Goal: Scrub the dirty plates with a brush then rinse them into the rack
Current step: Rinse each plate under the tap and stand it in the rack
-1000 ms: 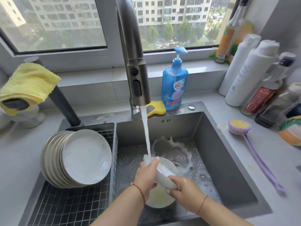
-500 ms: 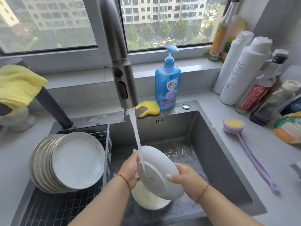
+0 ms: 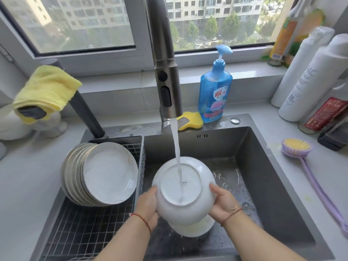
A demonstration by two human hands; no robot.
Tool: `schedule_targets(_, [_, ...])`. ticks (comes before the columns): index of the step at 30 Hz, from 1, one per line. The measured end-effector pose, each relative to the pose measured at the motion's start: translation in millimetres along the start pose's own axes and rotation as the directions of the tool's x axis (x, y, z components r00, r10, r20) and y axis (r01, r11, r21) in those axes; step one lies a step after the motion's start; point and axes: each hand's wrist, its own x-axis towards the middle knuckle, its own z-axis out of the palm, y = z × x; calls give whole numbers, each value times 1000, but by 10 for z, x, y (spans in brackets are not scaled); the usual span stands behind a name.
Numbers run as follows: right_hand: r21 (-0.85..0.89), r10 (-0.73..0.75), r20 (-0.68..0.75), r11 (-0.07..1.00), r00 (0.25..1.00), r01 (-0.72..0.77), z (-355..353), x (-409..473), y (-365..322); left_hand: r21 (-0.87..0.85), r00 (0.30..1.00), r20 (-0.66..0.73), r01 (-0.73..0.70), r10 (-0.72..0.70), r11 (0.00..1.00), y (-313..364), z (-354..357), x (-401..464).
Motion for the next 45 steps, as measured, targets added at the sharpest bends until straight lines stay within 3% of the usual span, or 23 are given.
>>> schedule_targets(7, [186, 25, 17, 982, 1000, -28, 20, 69, 105, -67, 992, -16, -128, 127, 990, 147, -51, -116])
schedule_targets(13, [159, 67, -19, 985, 998, -63, -4, -9, 78, -30, 994, -96, -62, 59, 998, 24, -37, -201])
schedule_targets(19, [-128, 3, -217, 991, 976, -31, 48, -118, -72, 122, 989, -1, 146, -147, 982, -132, -70, -349])
schedule_targets(22, [-359, -153, -164, 929, 974, 86, 171, -166, -91, 227, 989, 45, 126, -140, 966, -78, -37, -456])
schedule_targets(24, [-582, -250, -126, 803, 960, 132, 305, -223, -39, 254, 991, 67, 92, -113, 963, 3, 5, -500])
schedule_targets(27, [-889, -300, -2, 437, 954, 136, 468, -311, 154, 199, 981, 181, 32, -69, 979, 51, 48, -465])
schedule_targets(29, [-986, -251, 117, 88, 961, 143, 524, -387, 331, 124, 965, 253, 46, -76, 991, 53, 62, -375])
schedule_targets(31, [-940, -215, 231, -300, 949, 161, 587, -458, 521, 32, 960, 271, 59, -65, 998, 52, 73, -352])
schedule_targets(32, [-902, -210, 278, -393, 937, 180, 618, -482, 609, -2, 960, 274, 53, -50, 999, 37, 71, -322])
schedule_targets(35, [-870, -195, 385, -402, 902, 284, 698, -537, 712, -28, 972, 234, -13, 19, 1000, 35, 15, -328])
schedule_targets(39, [-908, -12, 402, -137, 915, 397, 778, -422, 678, -74, 960, 252, -105, 120, 992, 72, -106, -358])
schedule_targets(40, [-896, 23, 413, -168, 910, 411, 794, -335, 689, -66, 955, 266, -120, 134, 991, 70, -115, -382])
schedule_targets(43, [-788, 1, 409, -504, 913, 354, 864, -129, 679, -77, 936, 314, -144, 161, 987, 46, -120, -480])
schedule_targets(44, [-774, 2, 396, -537, 918, 335, 869, -79, 613, -79, 927, 338, -143, 162, 987, 32, -124, -496])
schedule_targets(45, [-801, 9, 374, -500, 927, 328, 885, -55, 537, -86, 919, 355, -151, 172, 985, 26, -125, -518])
